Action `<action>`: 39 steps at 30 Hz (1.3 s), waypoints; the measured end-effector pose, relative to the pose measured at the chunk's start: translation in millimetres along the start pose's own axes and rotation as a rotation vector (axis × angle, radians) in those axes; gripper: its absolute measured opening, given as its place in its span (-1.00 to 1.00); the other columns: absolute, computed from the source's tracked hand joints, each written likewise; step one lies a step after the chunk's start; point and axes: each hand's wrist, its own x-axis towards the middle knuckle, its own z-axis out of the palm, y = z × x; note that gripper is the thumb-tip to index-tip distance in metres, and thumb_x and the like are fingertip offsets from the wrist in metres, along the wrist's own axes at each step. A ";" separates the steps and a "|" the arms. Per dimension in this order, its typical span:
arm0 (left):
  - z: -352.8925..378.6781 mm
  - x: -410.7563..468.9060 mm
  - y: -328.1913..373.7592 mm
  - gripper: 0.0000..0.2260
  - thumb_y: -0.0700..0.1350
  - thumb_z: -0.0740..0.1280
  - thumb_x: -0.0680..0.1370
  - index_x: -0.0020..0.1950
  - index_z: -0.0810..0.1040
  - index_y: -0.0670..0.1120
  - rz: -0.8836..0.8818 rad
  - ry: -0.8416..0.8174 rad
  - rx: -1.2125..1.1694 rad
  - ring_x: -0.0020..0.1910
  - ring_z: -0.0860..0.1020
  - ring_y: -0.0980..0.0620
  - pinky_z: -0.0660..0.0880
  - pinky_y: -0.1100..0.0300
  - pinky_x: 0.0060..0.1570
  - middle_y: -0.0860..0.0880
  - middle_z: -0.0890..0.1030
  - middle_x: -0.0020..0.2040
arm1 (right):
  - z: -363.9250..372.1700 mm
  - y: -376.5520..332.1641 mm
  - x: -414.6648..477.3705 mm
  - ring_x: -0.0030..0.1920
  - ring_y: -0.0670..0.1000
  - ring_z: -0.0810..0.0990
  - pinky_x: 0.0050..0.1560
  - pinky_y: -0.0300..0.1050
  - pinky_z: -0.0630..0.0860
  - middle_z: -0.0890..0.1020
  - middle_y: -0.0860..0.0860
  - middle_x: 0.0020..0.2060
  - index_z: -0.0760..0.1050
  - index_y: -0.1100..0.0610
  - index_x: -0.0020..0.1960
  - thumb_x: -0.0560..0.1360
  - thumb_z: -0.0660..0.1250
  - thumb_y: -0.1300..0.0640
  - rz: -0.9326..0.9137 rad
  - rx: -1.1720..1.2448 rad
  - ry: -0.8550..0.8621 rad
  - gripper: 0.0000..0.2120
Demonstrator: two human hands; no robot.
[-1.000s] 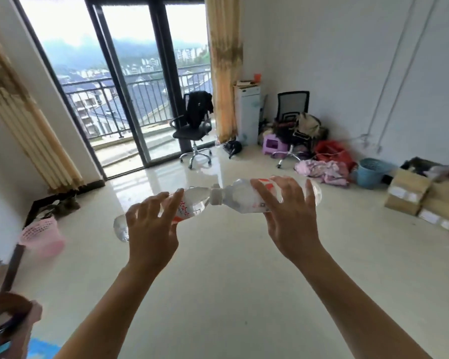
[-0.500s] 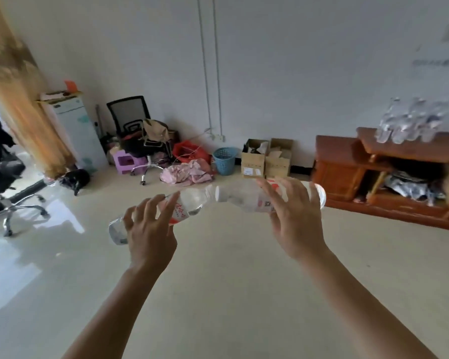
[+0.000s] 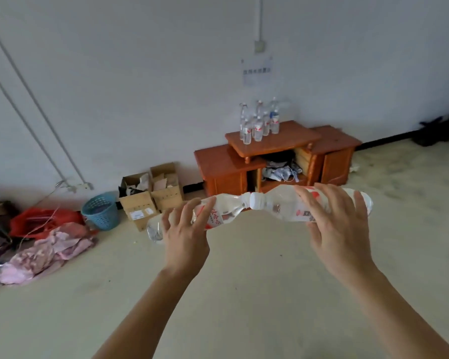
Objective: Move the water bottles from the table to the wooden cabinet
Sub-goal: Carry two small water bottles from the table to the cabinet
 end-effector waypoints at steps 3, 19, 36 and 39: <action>58.3 59.4 26.3 -0.24 -0.36 0.55 0.30 0.43 0.41 0.03 0.081 -0.019 -0.012 0.24 0.50 -0.23 0.39 -0.30 0.24 -0.14 0.56 0.27 | 36.8 60.2 24.2 0.35 0.28 0.48 0.33 0.43 0.30 0.50 0.19 0.32 0.39 0.03 0.53 0.37 0.43 0.33 0.053 -0.042 0.034 -0.25; 275.5 340.7 33.7 -0.24 -0.37 0.54 0.30 0.44 0.44 0.02 0.096 0.033 -0.016 0.23 0.51 -0.23 0.38 -0.32 0.23 -0.13 0.57 0.27 | 242.5 245.4 277.1 0.37 0.25 0.47 0.37 0.45 0.30 0.49 0.16 0.33 0.35 -0.02 0.53 0.32 0.53 0.32 0.091 -0.010 0.042 -0.16; 576.0 690.5 10.4 -0.24 -0.31 0.58 0.35 0.49 0.41 0.02 0.076 -0.035 -0.212 0.28 0.52 -0.26 0.38 -0.32 0.27 -0.13 0.56 0.32 | 508.8 439.4 508.2 0.35 0.30 0.50 0.33 0.47 0.36 0.53 0.21 0.31 0.34 -0.02 0.50 0.33 0.56 0.26 0.236 -0.118 0.016 -0.19; 636.2 733.0 31.9 -0.27 -0.24 0.58 0.38 0.49 0.39 0.01 0.028 -0.050 -0.292 0.29 0.53 -0.26 0.39 -0.28 0.27 -0.11 0.57 0.32 | 558.2 496.6 540.9 0.35 0.31 0.48 0.34 0.49 0.35 0.53 0.21 0.32 0.37 0.00 0.51 0.37 0.52 0.23 0.255 -0.083 0.023 -0.26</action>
